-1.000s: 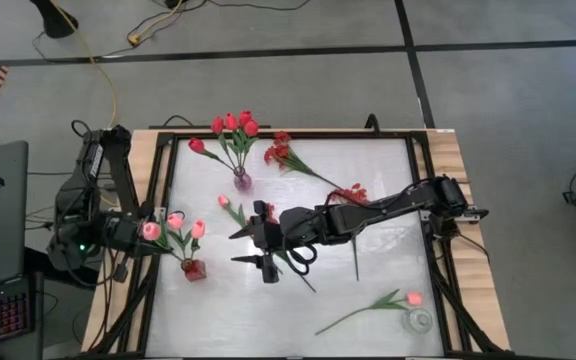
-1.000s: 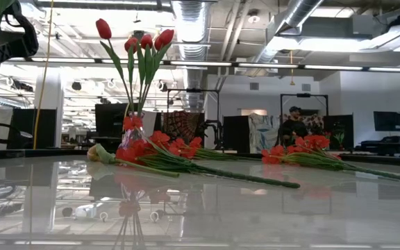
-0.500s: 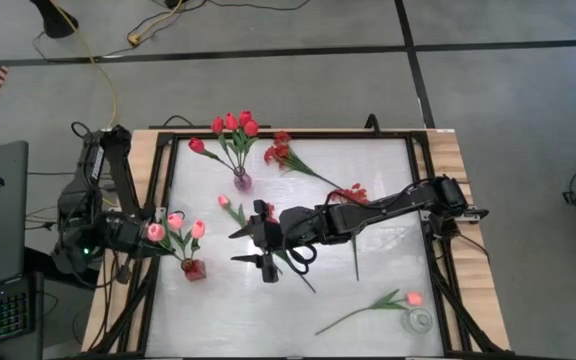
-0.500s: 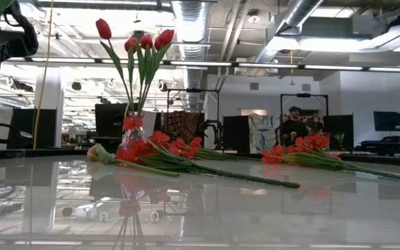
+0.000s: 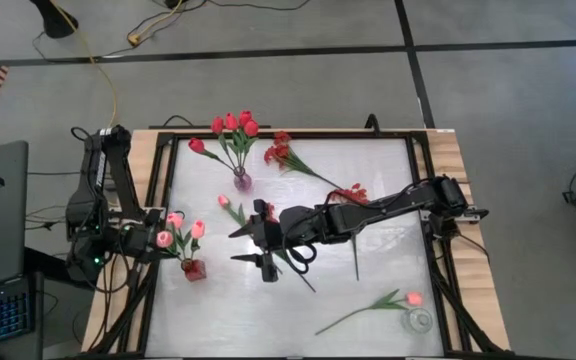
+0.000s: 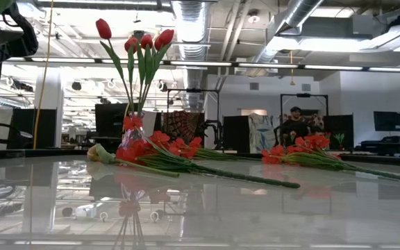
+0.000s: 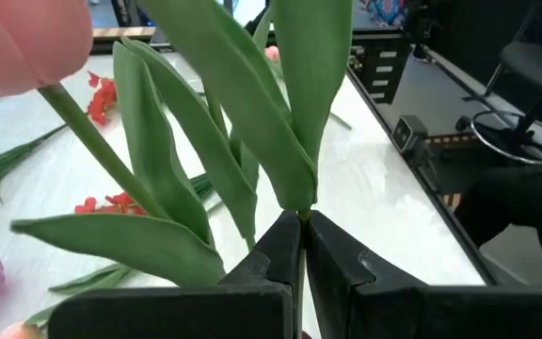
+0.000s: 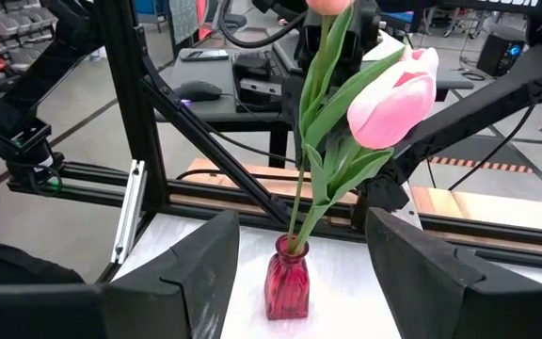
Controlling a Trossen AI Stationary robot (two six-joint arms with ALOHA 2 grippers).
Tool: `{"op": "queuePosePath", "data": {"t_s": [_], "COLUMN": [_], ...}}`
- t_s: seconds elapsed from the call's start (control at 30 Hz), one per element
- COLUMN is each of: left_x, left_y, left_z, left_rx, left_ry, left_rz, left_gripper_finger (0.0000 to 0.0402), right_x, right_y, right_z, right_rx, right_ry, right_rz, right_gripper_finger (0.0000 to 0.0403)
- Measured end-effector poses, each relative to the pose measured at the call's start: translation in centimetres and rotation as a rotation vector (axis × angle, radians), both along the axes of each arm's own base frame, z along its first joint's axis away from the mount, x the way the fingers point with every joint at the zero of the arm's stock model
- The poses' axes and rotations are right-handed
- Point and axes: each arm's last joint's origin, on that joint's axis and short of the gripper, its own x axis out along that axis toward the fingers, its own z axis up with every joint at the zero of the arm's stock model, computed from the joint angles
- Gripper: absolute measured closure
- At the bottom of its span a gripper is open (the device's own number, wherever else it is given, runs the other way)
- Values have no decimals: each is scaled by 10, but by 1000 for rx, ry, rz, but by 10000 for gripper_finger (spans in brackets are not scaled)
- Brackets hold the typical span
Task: Sort flowers into vase by color
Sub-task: Put the pink tulip into the red vase
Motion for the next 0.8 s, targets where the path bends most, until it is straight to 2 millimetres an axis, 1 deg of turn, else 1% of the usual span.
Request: {"op": "queuePosePath", "data": {"t_s": [0.1, 0.2, 0.3, 0.5, 0.6, 0.8], "left_x": [0, 0, 0, 0, 0, -1], "left_y": [0, 0, 0, 0, 1, 4], "left_z": [0, 0, 0, 1, 11, 44], "left_rx": [12, 40, 60, 75, 52, -2], "left_ry": [-2, -8, -12, -17, -9, -20], "left_rz": [-5, -17, -25, -30, -51, -102], "left_gripper_finger": [396, 383, 358, 294, 265, 222], "right_x": [1, 1, 1, 1, 1, 1], "right_y": [-2, -2, -2, -2, -2, -2], "right_z": [0, 0, 0, 0, 0, 0], "right_rx": [0, 0, 0, 1, 1, 3], "right_ry": [0, 0, 0, 0, 0, 1], "right_rz": [-5, -5, -5, -6, -6, -6], "right_gripper_finger": [143, 143, 143, 143, 143, 143]}}
